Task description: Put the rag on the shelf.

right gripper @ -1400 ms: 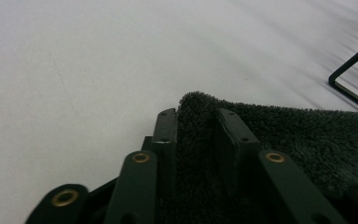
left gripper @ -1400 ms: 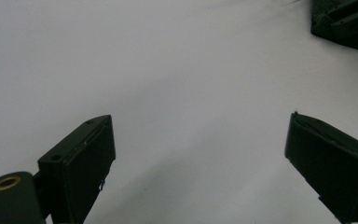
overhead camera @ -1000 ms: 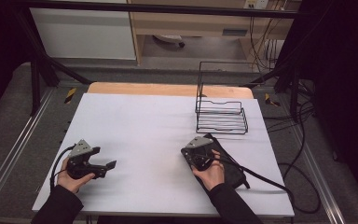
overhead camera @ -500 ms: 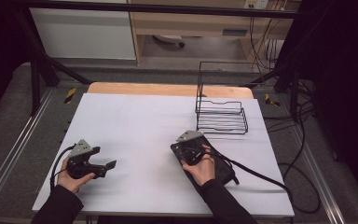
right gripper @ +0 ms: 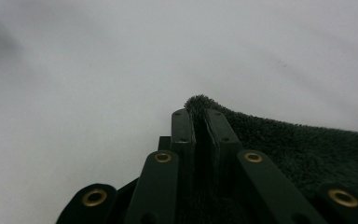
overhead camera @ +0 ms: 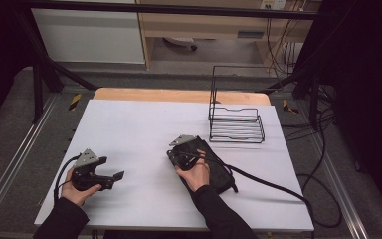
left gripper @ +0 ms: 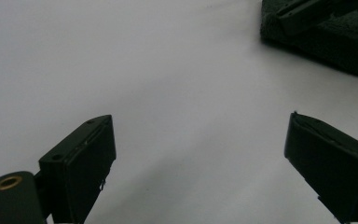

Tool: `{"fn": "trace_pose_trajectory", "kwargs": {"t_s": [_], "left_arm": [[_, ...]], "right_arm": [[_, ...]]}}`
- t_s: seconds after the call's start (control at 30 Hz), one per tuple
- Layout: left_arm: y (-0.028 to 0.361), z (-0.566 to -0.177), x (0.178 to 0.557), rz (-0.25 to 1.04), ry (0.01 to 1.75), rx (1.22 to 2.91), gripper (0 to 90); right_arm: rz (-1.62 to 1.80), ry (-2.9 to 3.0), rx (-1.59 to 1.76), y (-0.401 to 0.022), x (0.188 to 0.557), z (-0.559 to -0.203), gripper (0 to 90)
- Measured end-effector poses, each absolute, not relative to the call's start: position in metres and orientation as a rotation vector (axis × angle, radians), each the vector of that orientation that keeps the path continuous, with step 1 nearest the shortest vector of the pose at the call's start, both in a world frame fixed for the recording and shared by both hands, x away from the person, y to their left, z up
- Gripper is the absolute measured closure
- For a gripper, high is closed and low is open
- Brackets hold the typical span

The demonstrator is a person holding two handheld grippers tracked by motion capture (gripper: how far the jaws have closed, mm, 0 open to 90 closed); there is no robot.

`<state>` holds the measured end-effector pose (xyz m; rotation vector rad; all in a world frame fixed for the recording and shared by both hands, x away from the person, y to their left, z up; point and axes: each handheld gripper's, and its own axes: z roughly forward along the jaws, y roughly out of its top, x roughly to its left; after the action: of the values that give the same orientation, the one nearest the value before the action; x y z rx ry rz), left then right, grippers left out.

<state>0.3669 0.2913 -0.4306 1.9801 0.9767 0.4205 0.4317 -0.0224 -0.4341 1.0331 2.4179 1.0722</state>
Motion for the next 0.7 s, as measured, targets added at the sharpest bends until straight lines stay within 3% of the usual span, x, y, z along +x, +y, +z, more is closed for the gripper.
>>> {"fn": "trace_pose_trajectory", "kwargs": {"t_s": [0.1, 0.27, 0.7], "left_arm": [[0.291, -0.431, 0.366, 0.418, 0.978, 1.986, 8.6], [0.288, -0.430, 0.366, 0.414, 0.985, 1.991, 7.5], [0.253, -0.426, 0.363, 0.358, 0.966, 2.034, 3.6]], "right_arm": [[1.104, 2.425, 1.020, -0.023, 0.431, -0.435, 73.1], [1.151, 2.398, 0.931, -0.039, 0.419, -0.409, 40.9], [1.136, 2.370, 1.070, -0.135, 0.397, -0.408, 12.0]]}}
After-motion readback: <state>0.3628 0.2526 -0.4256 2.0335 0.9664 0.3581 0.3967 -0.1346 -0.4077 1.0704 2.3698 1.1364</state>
